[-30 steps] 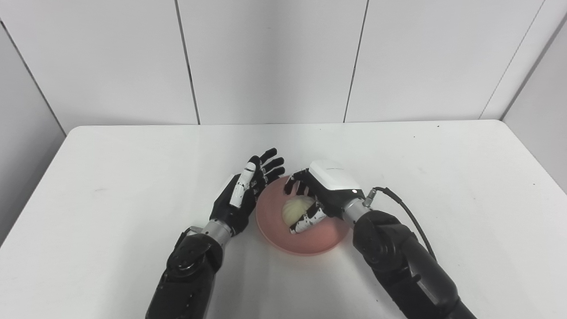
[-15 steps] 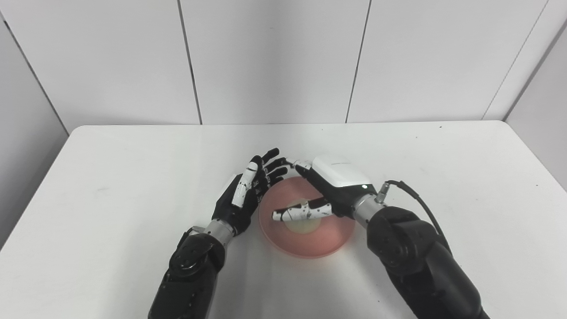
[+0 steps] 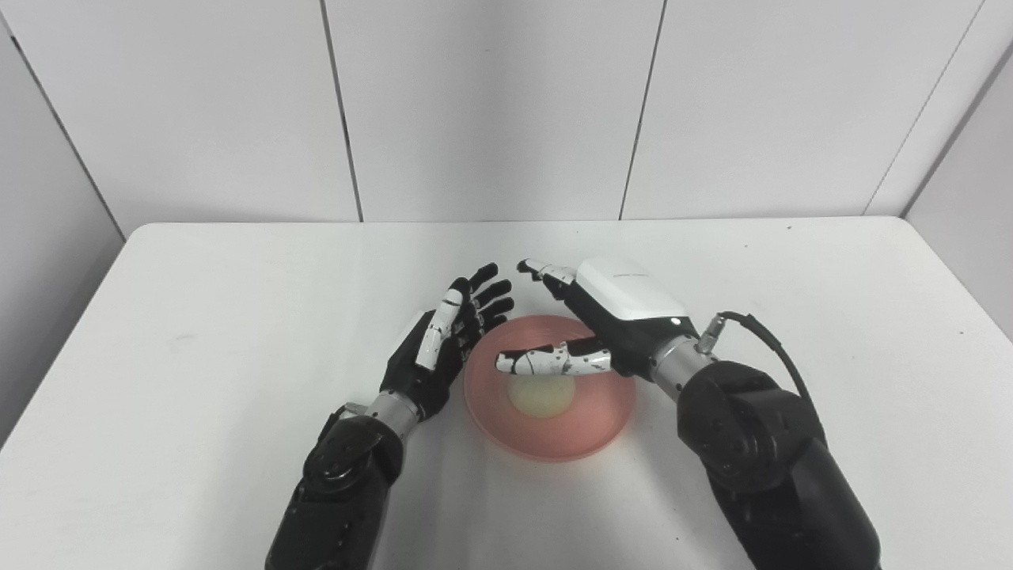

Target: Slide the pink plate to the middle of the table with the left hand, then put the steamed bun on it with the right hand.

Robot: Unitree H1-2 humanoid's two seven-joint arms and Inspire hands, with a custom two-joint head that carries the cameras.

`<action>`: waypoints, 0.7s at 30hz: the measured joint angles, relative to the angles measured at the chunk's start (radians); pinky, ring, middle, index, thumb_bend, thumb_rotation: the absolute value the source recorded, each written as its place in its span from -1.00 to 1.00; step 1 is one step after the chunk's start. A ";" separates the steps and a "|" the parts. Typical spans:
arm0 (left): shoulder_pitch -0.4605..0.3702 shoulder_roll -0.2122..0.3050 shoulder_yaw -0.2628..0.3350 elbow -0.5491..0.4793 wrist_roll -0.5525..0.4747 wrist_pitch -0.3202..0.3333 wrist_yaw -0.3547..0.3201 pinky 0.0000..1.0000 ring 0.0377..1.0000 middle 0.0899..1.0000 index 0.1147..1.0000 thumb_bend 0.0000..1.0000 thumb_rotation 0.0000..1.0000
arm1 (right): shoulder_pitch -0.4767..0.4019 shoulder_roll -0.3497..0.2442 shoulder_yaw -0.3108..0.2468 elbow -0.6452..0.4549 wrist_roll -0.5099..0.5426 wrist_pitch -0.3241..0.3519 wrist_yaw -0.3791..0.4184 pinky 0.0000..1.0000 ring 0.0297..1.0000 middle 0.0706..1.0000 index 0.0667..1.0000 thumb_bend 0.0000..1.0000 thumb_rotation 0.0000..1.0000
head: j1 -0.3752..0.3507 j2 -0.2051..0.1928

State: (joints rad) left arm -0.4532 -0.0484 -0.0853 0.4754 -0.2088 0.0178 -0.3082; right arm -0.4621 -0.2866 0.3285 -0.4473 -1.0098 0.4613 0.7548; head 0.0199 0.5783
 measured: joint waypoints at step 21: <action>0.193 0.027 0.044 -0.326 0.118 0.067 0.178 0.95 0.95 0.97 0.99 -0.17 1.00 | 0.100 0.072 -0.270 0.003 0.307 -0.146 -0.327 0.58 0.95 1.00 1.00 0.70 1.00 | -0.044 -0.051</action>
State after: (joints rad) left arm -0.2605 -0.0214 -0.0414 0.1493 -0.0907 0.0847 -0.1303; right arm -0.3623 -0.2141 0.0585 -0.4443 -0.7032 0.3158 0.4273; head -0.0245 0.5277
